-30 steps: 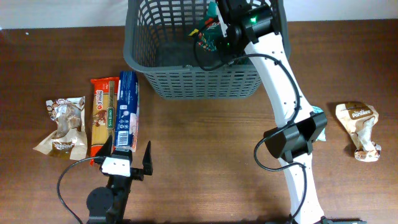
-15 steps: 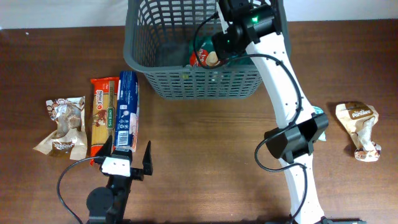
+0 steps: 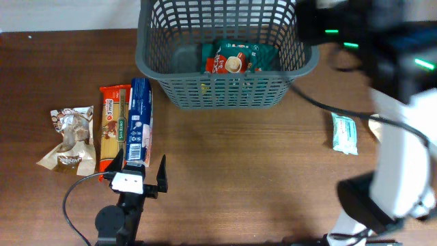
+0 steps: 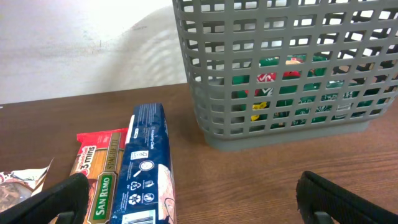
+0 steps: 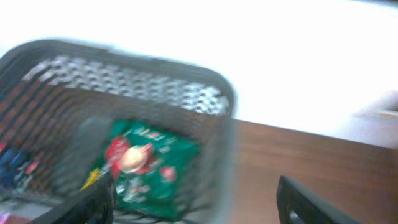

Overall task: Pack container
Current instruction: 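Move the right gripper to the beige Pantree rice bag and grasp it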

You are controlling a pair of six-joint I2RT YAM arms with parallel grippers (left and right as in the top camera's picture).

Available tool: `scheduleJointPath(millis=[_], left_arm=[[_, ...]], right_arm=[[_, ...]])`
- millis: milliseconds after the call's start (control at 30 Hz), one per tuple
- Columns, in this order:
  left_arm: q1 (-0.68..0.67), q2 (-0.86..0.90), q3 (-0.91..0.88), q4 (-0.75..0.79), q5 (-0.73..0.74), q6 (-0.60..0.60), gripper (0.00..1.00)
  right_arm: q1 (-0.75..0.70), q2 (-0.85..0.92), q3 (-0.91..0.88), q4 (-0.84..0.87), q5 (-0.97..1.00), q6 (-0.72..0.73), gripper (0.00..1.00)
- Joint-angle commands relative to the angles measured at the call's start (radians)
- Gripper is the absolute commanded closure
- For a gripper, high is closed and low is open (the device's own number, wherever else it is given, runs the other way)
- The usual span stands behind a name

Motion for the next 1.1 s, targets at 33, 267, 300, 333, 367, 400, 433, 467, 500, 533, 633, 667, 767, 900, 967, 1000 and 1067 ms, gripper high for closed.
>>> scheduleJointPath(millis=[33, 267, 300, 333, 367, 400, 433, 467, 500, 533, 633, 667, 767, 900, 967, 1000, 1067], left_arm=[[0.001, -0.005, -0.006, 0.002, 0.010, -0.006, 0.01], [0.001, -0.005, -0.006, 0.002, 0.010, -0.006, 0.01], [0.001, -0.005, -0.006, 0.002, 0.010, -0.006, 0.01], [0.001, -0.005, -0.006, 0.002, 0.010, -0.006, 0.01], [0.001, -0.005, -0.006, 0.002, 0.010, -0.006, 0.01], [0.001, -0.005, -0.006, 0.002, 0.010, -0.006, 0.01], [0.001, -0.005, -0.006, 0.002, 0.010, -0.006, 0.01], [0.001, -0.005, -0.006, 0.002, 0.010, -0.006, 0.01], [0.001, -0.005, -0.006, 0.002, 0.010, -0.006, 0.01], [0.001, -0.005, -0.006, 0.002, 0.010, -0.006, 0.01], [0.001, -0.005, -0.006, 0.002, 0.010, -0.006, 0.01], [0.001, -0.005, -0.006, 0.002, 0.010, -0.006, 0.01], [0.001, -0.005, -0.006, 0.002, 0.010, -0.006, 0.01], [0.001, -0.005, -0.006, 0.002, 0.010, -0.006, 0.01], [0.001, -0.005, -0.006, 0.002, 0.010, -0.006, 0.01], [0.001, -0.005, -0.006, 0.002, 0.010, -0.006, 0.01], [0.001, -0.005, -0.006, 0.002, 0.010, -0.006, 0.01]], right_arm=[[-0.291, -0.053, -0.074, -0.012, 0.005, 0.061, 0.22], [-0.698, -0.082, -0.480, 0.082, -0.180, 0.103, 0.21], [-0.731, -0.081, -0.565, 0.108, -0.184, 0.102, 0.21], [-0.753, -0.081, -0.634, 0.137, -0.183, 0.101, 0.18], [-0.774, -0.081, -0.712, 0.171, -0.183, 0.101, 0.17], [-0.789, -0.081, -0.777, 0.202, -0.185, 0.101, 0.14], [-0.803, -0.080, -0.844, 0.231, -0.184, 0.085, 0.13], [-0.812, -0.078, -0.895, 0.251, -0.182, 0.063, 0.13], [-0.821, -0.075, -0.960, 0.274, -0.175, 0.031, 0.13], [-0.827, -0.072, -1.005, 0.291, -0.171, 0.005, 0.14], [-0.843, -0.069, -1.143, 0.339, -0.132, -0.080, 0.13], [-0.849, -0.069, -1.185, 0.356, -0.117, -0.114, 0.12], [-0.871, -0.069, -1.303, 0.397, -0.082, -0.209, 0.12], [-0.904, -0.069, -1.423, 0.467, -0.047, -0.269, 0.12], [-0.922, -0.069, -1.471, 0.504, -0.010, -0.269, 0.12], [-0.930, -0.069, -1.490, 0.523, -0.004, -0.269, 0.13], [-0.945, -0.065, -1.517, 0.553, -0.006, -0.269, 0.16]])
